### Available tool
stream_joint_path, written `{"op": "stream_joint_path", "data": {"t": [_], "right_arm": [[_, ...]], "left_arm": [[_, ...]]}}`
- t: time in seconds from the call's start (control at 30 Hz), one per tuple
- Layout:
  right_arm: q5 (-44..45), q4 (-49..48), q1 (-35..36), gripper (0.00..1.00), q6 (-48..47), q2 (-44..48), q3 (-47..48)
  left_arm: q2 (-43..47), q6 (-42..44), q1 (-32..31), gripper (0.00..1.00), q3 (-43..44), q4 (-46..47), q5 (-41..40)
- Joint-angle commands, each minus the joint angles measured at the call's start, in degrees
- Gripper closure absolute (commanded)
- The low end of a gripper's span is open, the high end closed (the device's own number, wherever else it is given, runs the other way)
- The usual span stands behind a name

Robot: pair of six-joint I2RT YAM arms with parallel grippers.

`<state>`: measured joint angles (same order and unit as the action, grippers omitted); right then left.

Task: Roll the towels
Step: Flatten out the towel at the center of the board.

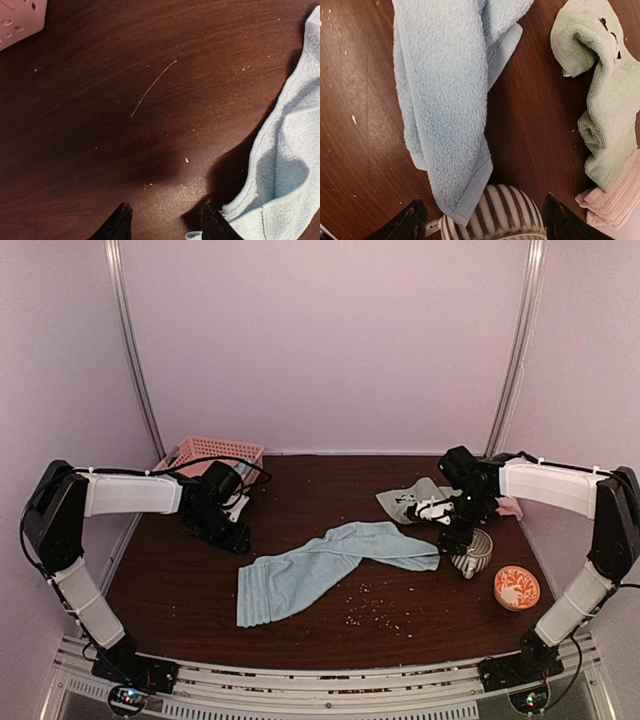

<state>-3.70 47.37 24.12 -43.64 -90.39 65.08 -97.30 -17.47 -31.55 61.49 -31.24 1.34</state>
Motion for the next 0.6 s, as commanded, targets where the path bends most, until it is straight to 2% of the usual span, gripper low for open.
{"op": "stream_joint_path", "data": {"t": [0.0,0.2,0.27,0.37,0.5,0.57], "right_arm": [[6.1,-0.3,0.1,0.25,-2.0,-0.4,-1.4],[5.8,-1.1,0.1,0.62,-1.1,-3.9,-1.4],[5.1,-1.0,0.1,0.67,-1.1,-4.1,-1.0],[3.2,0.3,0.1,0.67,-1.6,-4.0,-0.4],[1.8,2.4,0.2,0.51,-2.5,-4.3,-0.3],[1.5,3.4,0.2,0.47,-3.0,-4.4,-0.5]], "left_arm": [[-0.2,0.2,0.2,0.52,1.7,2.8,1.1],[0.2,0.5,0.3,0.52,2.1,1.5,-1.3],[0.3,0.2,0.4,0.52,1.6,1.6,-1.7],[0.4,-0.5,0.6,0.51,0.9,2.1,-1.5],[0.0,-1.1,0.6,0.51,0.3,2.9,-1.1],[-0.4,-1.2,0.6,0.51,0.1,3.0,-0.9]]}}
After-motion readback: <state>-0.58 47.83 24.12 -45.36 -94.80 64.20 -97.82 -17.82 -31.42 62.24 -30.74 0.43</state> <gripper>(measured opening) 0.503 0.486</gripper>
